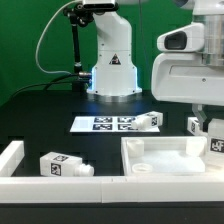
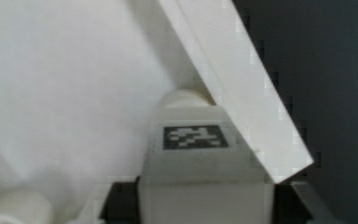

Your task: Assemble one leg

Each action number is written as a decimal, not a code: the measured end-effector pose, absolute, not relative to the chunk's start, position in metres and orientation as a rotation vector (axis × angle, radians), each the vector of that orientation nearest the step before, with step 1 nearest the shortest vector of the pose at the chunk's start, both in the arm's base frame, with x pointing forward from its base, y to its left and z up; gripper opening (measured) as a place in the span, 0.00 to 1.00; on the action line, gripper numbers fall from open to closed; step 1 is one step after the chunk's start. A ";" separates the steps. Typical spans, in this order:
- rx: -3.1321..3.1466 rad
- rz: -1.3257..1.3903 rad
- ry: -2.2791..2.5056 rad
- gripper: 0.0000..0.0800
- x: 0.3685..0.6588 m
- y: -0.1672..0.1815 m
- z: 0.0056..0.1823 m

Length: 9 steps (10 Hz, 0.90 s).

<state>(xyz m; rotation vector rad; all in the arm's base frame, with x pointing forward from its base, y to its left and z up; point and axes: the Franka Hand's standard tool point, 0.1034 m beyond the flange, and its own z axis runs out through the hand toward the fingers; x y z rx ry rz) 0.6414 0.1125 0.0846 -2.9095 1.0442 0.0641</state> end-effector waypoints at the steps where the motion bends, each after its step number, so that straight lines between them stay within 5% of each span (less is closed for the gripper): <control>1: -2.799 0.051 1.275 0.36 0.643 0.111 0.084; 5: -2.464 0.038 1.738 0.36 0.640 0.108 0.083; 7: -2.475 0.039 1.722 0.66 0.640 0.109 0.082; 8: -2.652 0.009 1.455 0.66 0.640 0.109 0.083; 9: -2.806 -0.001 1.156 0.79 0.640 0.110 0.083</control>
Offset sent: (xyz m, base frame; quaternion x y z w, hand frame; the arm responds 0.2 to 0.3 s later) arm 0.0040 0.0078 -0.0037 0.0529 -0.0202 0.3071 0.9500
